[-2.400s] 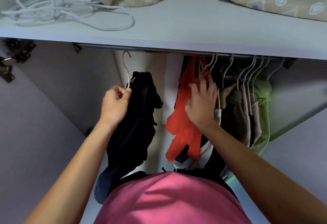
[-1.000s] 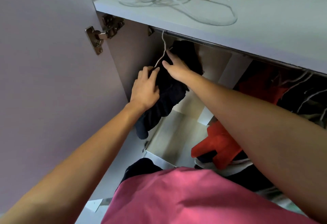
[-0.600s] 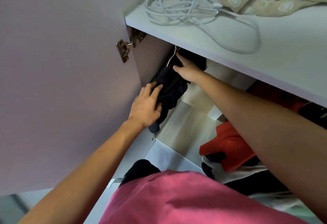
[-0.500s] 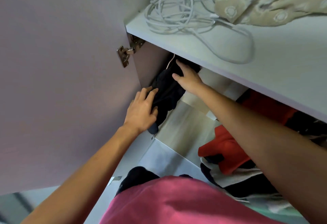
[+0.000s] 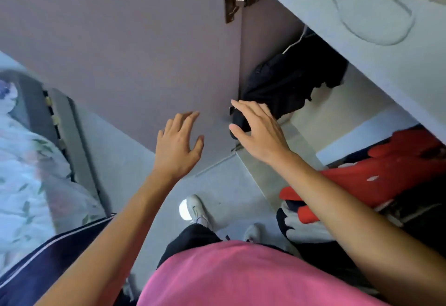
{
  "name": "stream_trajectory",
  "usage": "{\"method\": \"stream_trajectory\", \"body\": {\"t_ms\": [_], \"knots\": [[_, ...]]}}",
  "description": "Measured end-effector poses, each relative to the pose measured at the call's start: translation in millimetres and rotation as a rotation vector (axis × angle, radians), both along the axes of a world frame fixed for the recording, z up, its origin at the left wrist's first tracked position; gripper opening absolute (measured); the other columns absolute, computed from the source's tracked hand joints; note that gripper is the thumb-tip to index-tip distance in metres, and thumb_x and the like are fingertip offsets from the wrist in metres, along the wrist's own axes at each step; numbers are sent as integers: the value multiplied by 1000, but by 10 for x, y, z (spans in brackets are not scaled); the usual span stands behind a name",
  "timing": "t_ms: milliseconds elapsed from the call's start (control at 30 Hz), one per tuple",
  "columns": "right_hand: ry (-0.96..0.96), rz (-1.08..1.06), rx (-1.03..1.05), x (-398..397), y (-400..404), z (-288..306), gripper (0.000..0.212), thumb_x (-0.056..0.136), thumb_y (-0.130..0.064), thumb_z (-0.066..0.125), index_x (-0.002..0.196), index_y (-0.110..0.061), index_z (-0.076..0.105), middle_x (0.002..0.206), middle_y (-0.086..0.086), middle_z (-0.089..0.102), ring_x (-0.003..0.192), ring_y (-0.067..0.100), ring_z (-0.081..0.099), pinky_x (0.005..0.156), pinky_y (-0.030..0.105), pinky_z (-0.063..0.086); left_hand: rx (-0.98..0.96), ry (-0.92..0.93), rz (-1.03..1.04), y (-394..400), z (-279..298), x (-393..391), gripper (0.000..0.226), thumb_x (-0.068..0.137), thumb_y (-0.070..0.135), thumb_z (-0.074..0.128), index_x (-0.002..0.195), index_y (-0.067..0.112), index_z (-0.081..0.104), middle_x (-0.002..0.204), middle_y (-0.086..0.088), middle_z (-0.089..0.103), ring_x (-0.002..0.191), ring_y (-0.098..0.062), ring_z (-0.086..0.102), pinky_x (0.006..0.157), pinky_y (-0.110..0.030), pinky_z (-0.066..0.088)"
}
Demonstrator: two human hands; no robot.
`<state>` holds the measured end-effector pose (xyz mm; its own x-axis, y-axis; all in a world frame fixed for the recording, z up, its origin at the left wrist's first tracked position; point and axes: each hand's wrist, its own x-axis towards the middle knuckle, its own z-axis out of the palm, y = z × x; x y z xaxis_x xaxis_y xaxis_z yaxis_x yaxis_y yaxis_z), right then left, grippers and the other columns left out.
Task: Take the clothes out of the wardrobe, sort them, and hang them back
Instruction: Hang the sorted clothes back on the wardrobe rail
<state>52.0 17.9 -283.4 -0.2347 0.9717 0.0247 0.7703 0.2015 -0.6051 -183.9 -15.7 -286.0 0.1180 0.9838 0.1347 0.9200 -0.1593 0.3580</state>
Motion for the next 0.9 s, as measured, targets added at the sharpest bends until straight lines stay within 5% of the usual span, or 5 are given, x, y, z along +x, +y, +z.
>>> {"method": "stream_trajectory", "body": {"t_ms": [333, 633, 900], "knots": [[25, 529, 102, -2034, -425, 251, 53, 100, -44, 57, 150, -29, 49, 141, -12, 56, 128, 16, 46, 104, 36, 45, 84, -27, 516, -1404, 182, -1672, 56, 102, 37, 59, 154, 20, 44, 150, 0, 50, 135, -26, 48, 107, -48, 46], [1, 796, 52, -4305, -860, 87, 59, 95, -54, 52, 149, -30, 51, 138, -9, 57, 128, 20, 48, 105, 50, 46, 26, -112, 935, -2634, -77, -3594, 61, 95, 42, 56, 152, 21, 48, 146, -1, 53, 133, -28, 48, 103, -48, 46], [20, 1156, 13, -6090, -1470, 53, 57, 97, -50, 57, 151, -30, 48, 140, -12, 53, 130, 15, 44, 108, 42, 44, -2, -129, 1296, -3685, -11, -4771, 61, 99, 35, 63, 156, 24, 43, 154, 3, 47, 143, -23, 38, 107, -49, 39]]}}
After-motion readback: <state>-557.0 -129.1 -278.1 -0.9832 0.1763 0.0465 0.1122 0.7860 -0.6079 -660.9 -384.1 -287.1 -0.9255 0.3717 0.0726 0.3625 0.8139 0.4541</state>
